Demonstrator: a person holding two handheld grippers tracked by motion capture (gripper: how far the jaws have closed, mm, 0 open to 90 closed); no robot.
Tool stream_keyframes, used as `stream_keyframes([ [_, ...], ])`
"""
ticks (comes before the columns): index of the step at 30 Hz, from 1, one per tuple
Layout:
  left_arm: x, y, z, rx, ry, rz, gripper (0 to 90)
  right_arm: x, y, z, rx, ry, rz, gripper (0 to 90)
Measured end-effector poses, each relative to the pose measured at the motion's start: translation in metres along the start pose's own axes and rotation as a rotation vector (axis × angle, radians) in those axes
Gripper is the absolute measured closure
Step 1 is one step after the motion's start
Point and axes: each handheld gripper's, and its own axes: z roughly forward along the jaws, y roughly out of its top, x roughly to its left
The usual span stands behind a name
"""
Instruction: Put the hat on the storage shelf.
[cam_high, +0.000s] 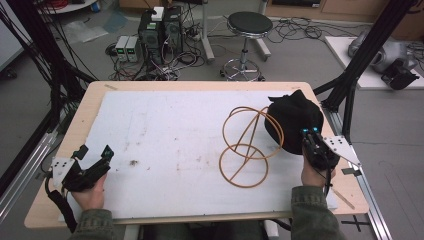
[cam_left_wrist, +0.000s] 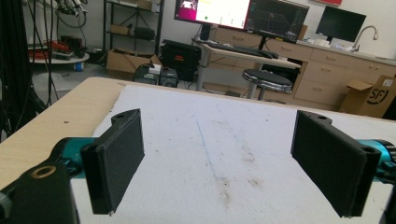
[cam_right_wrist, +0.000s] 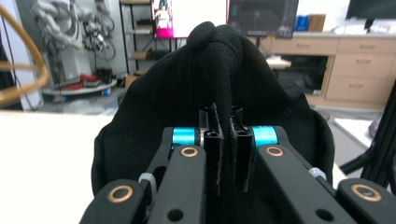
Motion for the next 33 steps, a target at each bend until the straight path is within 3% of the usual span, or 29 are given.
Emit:
stream_keyframes([
  [9,0.001,0.000,0.000,0.002,0.002,0.000,17.3,-0.001,0.010,-0.006,-0.066,-0.001,0.001,87.4],
  [14,0.001,0.000,0.000,0.000,0.004,-0.005,17.3,0.001,0.028,-0.010,-0.125,0.015,0.010,87.4],
  [17,0.000,0.000,-0.001,0.000,0.000,-0.001,17.4,0.005,0.037,-0.011,-0.151,0.029,0.042,87.4],
  [21,-0.001,0.000,-0.002,-0.001,-0.001,-0.001,17.4,0.010,0.048,-0.008,-0.185,0.038,0.017,87.4],
  [33,-0.001,0.000,-0.001,0.002,-0.004,0.001,17.4,0.007,0.079,-0.018,-0.253,0.089,0.056,87.3],
])
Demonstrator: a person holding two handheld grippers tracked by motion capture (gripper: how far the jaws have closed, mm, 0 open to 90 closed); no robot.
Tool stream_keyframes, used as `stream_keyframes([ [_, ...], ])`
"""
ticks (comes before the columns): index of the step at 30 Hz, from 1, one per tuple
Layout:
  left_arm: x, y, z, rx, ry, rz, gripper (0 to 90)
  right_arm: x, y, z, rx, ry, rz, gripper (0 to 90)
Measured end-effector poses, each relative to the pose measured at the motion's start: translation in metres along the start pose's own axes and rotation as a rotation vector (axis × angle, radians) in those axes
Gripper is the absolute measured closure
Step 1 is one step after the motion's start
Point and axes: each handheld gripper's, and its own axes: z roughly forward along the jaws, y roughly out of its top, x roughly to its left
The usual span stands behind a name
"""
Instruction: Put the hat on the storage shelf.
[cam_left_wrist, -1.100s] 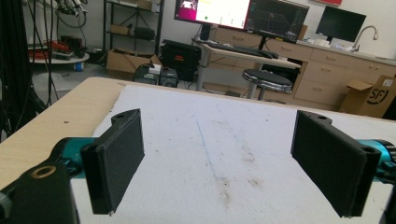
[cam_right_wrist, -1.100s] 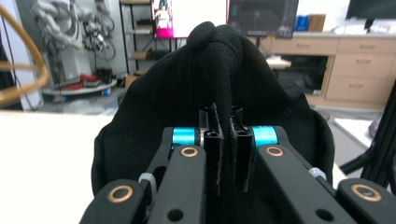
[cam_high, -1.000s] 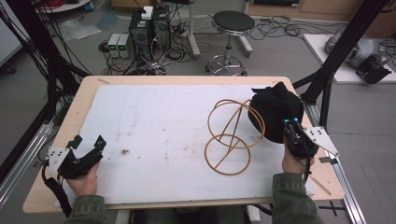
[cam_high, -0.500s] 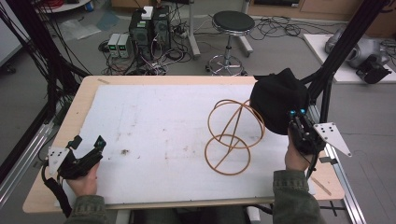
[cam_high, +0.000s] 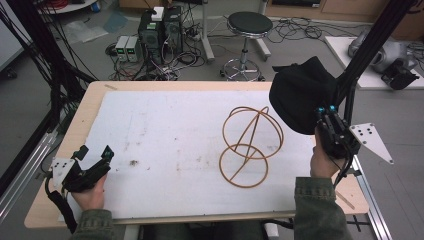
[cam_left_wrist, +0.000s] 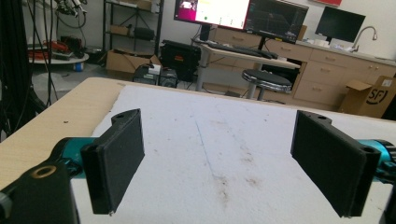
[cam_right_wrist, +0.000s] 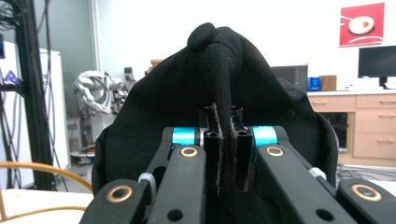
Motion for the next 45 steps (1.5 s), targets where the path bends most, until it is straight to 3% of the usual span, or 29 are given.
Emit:
stream_keyframes([
  [15,0.001,0.000,0.000,0.004,0.004,0.003,17.4,0.002,0.015,-0.001,-0.036,0.113,0.046,87.3],
  [21,0.002,0.000,0.000,0.004,0.007,0.001,17.5,0.003,0.025,-0.004,-0.050,0.200,0.107,87.2],
  [27,0.002,0.000,0.000,0.005,0.006,0.002,17.5,0.005,0.031,-0.007,-0.066,0.256,0.149,87.2],
  [34,0.001,0.000,0.000,0.003,0.004,0.002,17.5,0.012,0.031,-0.004,-0.034,0.361,0.201,87.2],
  [45,0.003,0.000,0.000,0.006,0.004,0.000,17.6,0.025,0.031,0.002,0.012,0.479,0.185,87.1],
])
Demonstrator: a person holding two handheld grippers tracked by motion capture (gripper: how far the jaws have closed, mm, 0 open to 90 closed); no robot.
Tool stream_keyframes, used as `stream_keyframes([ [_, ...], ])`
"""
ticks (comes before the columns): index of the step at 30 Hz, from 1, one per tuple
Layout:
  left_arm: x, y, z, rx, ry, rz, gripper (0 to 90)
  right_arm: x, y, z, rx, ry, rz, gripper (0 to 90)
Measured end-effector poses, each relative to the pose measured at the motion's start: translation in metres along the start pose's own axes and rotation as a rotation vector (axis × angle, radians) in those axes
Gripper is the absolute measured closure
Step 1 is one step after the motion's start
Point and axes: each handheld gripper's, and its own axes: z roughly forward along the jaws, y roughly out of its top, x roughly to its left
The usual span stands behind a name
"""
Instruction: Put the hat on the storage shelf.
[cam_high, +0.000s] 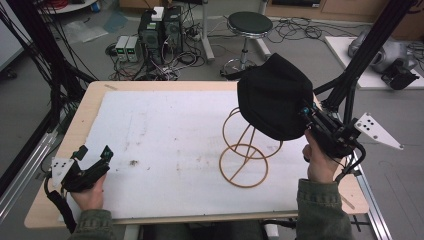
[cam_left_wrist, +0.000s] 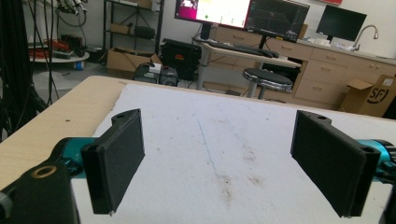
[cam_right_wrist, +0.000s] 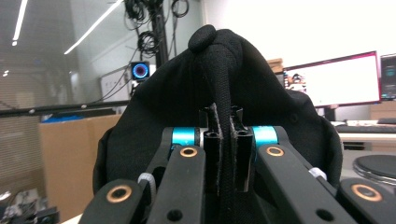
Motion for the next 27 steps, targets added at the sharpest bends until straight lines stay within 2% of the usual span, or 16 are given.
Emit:
stream_keyframes([
  [10,0.000,0.000,0.000,-0.001,-0.002,0.000,17.6,0.009,-0.005,0.011,0.070,0.061,-0.015,87.1],
  [15,0.000,0.000,0.000,0.000,-0.002,0.001,17.6,0.010,-0.008,0.017,0.132,0.102,-0.024,87.1],
  [27,0.000,0.000,0.000,0.001,-0.002,0.001,17.6,0.011,-0.012,0.022,0.201,0.129,-0.022,86.9],
])
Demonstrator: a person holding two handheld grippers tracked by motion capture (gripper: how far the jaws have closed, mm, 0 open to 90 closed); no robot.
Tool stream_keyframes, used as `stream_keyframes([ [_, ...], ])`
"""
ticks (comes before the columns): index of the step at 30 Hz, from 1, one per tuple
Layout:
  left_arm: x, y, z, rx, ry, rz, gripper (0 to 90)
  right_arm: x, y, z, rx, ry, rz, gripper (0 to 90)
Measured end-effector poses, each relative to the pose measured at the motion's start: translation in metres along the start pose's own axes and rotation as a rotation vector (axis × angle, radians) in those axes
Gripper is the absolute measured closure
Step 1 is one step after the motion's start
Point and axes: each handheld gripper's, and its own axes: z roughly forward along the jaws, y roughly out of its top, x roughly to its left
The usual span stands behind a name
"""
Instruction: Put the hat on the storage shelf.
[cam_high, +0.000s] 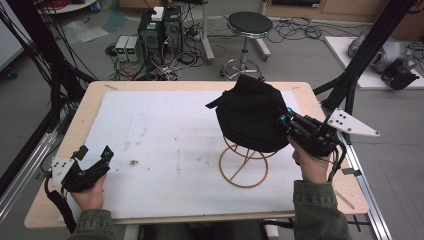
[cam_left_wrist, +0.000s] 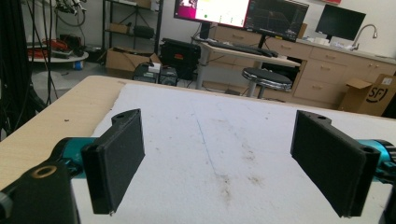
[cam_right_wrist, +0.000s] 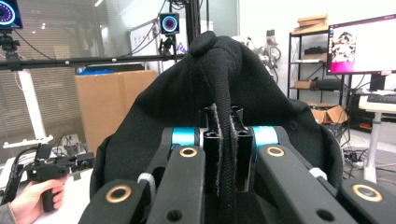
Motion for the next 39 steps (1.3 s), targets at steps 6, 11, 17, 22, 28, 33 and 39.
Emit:
stream_keyframes([
  [6,-0.001,0.000,0.001,-0.002,-0.001,-0.002,17.6,0.001,-0.003,0.003,0.048,-0.003,-0.015,86.1],
  [11,-0.001,0.000,0.002,-0.002,-0.004,-0.003,17.6,0.001,-0.005,0.004,0.065,0.005,-0.014,85.9],
  [17,-0.001,0.000,0.002,-0.002,-0.004,-0.006,17.6,-0.001,-0.006,0.003,0.063,0.011,0.008,84.7],
  [22,-0.002,-0.001,0.003,0.002,-0.008,-0.005,17.6,-0.001,-0.007,0.003,0.072,0.013,0.020,83.7],
  [28,-0.002,0.000,0.003,0.003,-0.007,-0.005,17.6,-0.002,-0.011,0.005,0.104,0.023,0.018,82.0],
  [33,-0.001,0.000,0.002,0.002,-0.004,-0.003,17.6,-0.002,-0.012,0.006,0.122,0.024,0.009,81.6],
  [39,-0.001,-0.001,0.003,0.003,-0.008,-0.006,17.6,-0.003,-0.013,0.006,0.134,0.037,0.016,78.4],
])
